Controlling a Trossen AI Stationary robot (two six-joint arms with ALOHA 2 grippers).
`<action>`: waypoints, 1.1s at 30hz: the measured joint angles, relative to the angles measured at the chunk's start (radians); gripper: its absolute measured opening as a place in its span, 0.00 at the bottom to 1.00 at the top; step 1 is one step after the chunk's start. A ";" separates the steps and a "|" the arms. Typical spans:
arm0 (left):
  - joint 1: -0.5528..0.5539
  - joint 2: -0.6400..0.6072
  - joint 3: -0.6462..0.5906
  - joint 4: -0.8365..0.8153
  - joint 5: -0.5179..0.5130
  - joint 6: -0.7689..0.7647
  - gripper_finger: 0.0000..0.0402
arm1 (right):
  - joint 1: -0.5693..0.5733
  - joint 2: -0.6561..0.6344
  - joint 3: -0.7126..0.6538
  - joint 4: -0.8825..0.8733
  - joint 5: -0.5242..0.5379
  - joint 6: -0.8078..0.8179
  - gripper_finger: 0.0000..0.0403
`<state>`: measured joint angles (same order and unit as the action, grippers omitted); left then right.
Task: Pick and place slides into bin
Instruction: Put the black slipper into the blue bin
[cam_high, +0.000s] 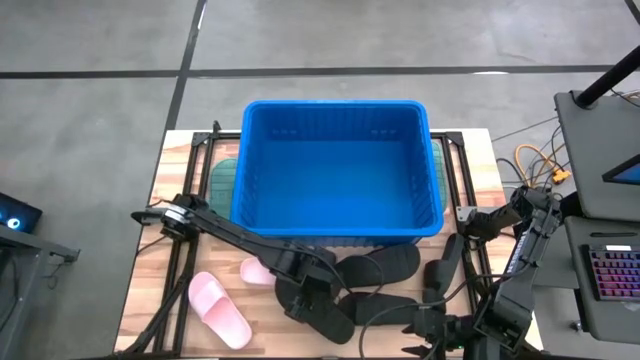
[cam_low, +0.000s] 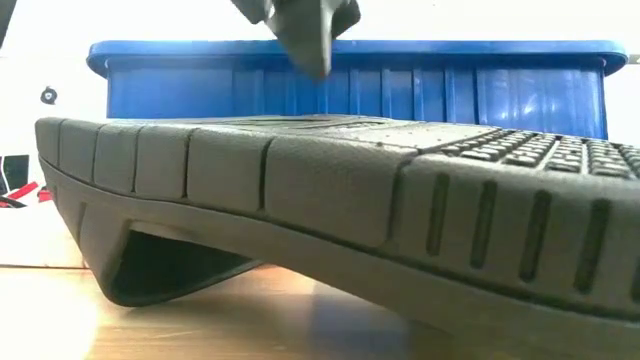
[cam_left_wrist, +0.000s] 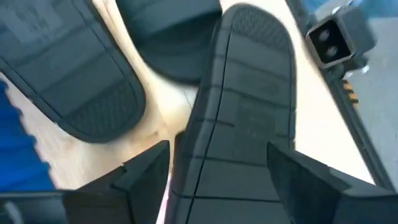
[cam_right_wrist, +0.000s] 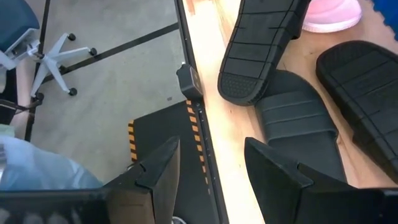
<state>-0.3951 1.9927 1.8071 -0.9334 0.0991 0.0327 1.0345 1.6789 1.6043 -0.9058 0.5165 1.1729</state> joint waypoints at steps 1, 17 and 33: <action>0.000 0.000 0.011 -0.002 -0.002 0.000 0.65 | 0.002 -0.002 0.000 0.000 -0.001 0.007 0.42; -0.037 0.045 0.197 -0.208 -0.108 0.060 0.67 | 0.008 -0.007 0.000 -0.008 -0.070 -0.004 0.42; -0.065 0.368 0.520 -0.488 -0.203 0.230 0.67 | 0.008 -0.007 -0.001 -0.001 -0.063 -0.003 0.42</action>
<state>-0.4605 2.3603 2.3275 -1.4218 -0.1041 0.2632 1.0424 1.6718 1.6032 -0.9068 0.4538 1.1698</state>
